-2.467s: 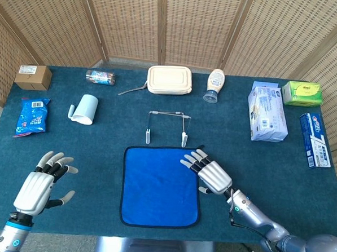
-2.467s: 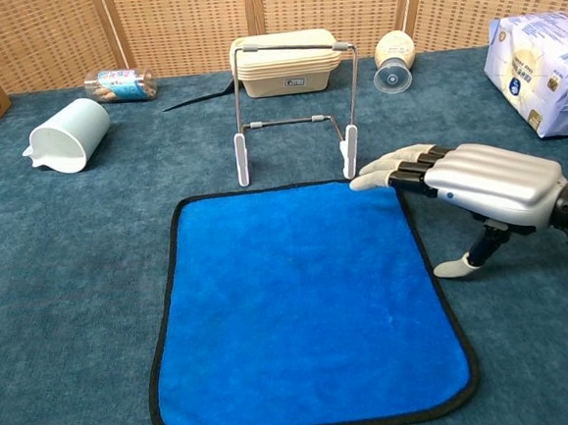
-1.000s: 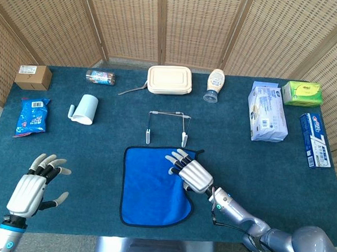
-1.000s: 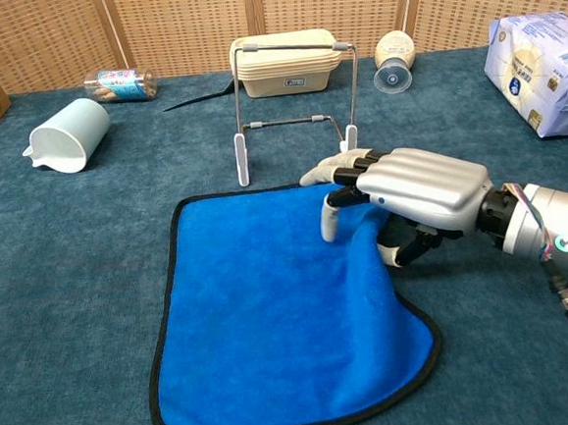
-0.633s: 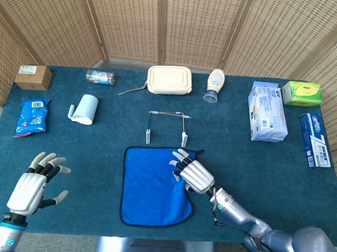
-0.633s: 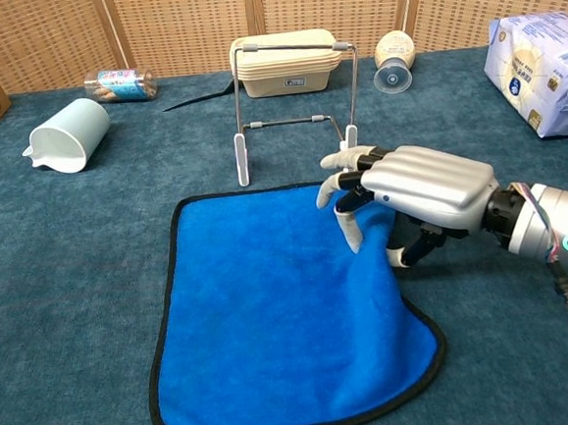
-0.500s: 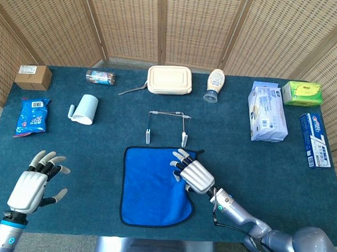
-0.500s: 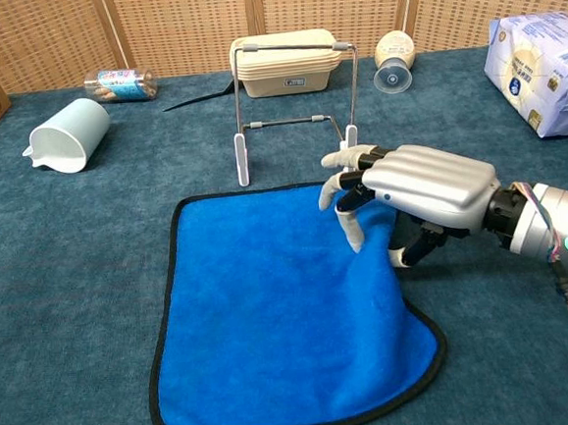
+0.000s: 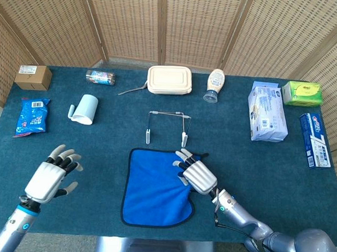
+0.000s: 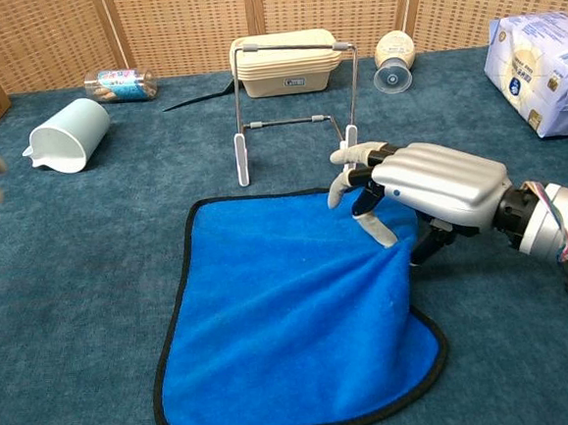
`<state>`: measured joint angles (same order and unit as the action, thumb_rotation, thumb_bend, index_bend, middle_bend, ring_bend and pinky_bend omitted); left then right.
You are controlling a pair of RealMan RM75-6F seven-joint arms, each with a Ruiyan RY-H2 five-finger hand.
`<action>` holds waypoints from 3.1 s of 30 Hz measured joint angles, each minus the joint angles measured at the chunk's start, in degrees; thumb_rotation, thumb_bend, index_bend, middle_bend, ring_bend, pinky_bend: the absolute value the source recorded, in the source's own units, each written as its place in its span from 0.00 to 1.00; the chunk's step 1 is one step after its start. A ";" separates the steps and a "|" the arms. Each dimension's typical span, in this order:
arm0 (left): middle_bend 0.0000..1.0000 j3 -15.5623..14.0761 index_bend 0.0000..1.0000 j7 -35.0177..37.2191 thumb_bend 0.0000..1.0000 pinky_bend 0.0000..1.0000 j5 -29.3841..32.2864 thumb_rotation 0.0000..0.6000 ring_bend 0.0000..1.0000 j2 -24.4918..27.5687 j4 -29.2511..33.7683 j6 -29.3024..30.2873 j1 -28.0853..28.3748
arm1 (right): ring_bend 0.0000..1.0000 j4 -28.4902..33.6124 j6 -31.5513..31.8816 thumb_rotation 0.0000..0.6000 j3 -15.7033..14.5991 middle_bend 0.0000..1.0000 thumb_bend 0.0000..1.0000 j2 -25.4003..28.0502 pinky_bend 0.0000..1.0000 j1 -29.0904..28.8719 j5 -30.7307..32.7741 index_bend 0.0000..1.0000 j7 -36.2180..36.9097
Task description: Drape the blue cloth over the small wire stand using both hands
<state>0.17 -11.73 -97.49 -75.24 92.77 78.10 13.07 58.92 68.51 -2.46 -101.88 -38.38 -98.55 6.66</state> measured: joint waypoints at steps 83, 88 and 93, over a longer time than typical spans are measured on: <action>0.11 -5.05 0.15 9.87 0.29 0.04 -6.68 1.00 0.08 -28.75 -34.35 -6.29 19.36 | 0.00 2.89 -0.91 1.00 0.77 0.29 0.36 0.08 0.03 0.98 1.87 0.72 -0.62; 0.12 -4.46 0.16 9.95 0.29 0.04 -6.10 1.00 0.08 -29.87 -34.83 -6.05 19.92 | 0.00 2.84 -0.76 1.00 0.87 0.29 0.36 0.07 0.04 1.08 1.94 0.72 -0.44; 0.12 -3.89 0.18 10.17 0.29 0.04 -5.42 1.00 0.08 -31.00 -35.41 -6.33 20.56 | 0.00 2.71 -0.63 1.00 0.93 0.29 0.36 0.14 0.04 1.33 2.15 0.72 -0.24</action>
<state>-3.73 -1.56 -102.91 -106.25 57.36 71.77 33.63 61.63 67.88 -1.53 -101.74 -37.05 -96.40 6.42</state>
